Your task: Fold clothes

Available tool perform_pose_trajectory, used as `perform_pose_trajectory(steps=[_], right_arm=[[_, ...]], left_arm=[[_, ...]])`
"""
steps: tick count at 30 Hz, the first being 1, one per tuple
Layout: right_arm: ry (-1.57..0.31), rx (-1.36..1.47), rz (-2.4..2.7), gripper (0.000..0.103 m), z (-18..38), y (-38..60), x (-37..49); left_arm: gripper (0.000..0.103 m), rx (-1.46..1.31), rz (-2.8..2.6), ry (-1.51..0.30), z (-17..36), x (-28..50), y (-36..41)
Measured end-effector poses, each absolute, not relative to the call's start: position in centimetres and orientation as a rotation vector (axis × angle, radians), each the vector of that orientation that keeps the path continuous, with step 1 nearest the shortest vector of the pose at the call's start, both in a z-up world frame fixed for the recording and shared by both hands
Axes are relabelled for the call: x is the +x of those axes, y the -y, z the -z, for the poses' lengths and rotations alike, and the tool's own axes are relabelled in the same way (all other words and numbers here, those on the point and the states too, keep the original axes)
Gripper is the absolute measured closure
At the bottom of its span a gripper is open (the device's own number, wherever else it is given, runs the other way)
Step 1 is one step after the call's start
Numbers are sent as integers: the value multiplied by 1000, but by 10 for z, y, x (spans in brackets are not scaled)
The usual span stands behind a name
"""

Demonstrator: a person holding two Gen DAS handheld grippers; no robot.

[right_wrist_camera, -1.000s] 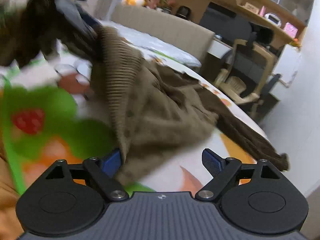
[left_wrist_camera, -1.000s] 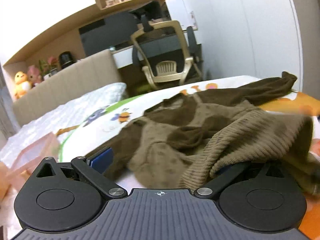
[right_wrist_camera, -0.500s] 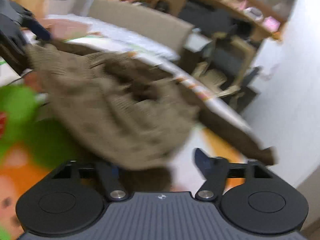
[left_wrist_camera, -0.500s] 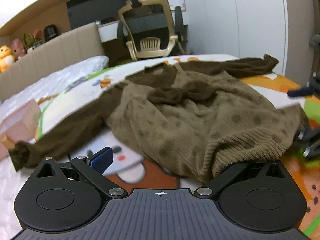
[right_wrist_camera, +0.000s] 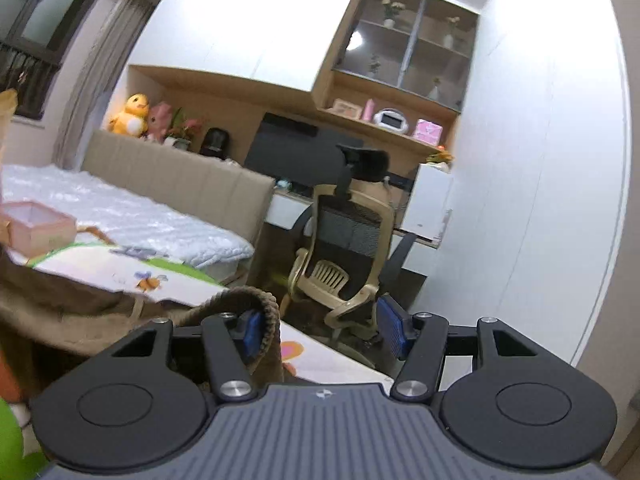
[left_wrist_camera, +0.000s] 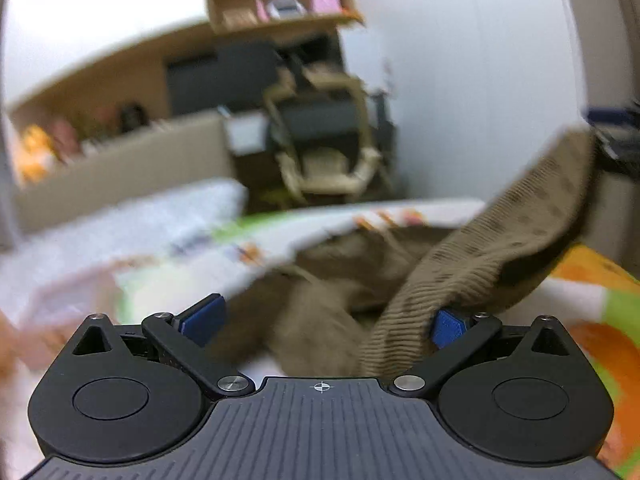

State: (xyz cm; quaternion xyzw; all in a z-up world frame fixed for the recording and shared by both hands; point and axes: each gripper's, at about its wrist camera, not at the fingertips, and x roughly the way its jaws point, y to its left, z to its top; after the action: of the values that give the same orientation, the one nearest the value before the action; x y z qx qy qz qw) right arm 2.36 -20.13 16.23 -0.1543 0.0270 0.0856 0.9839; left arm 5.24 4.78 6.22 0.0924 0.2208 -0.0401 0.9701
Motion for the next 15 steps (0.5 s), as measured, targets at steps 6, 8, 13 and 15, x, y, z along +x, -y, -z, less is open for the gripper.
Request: perform_pose_trajectory(steps=[6, 8, 13, 15], right_arm=[[-40, -305, -168, 46, -168, 205, 35], [-34, -300, -163, 46, -167, 205, 35], [-1, -285, -176, 46, -178, 200, 35], [18, -292, -179, 46, -182, 197, 35]], left_arm=[[0, 206, 23, -509, -41, 58, -60], [0, 216, 38, -505, -42, 52, -62], [0, 237, 2, -424, -65, 39, -63], [0, 244, -25, -381, -77, 34, -64]])
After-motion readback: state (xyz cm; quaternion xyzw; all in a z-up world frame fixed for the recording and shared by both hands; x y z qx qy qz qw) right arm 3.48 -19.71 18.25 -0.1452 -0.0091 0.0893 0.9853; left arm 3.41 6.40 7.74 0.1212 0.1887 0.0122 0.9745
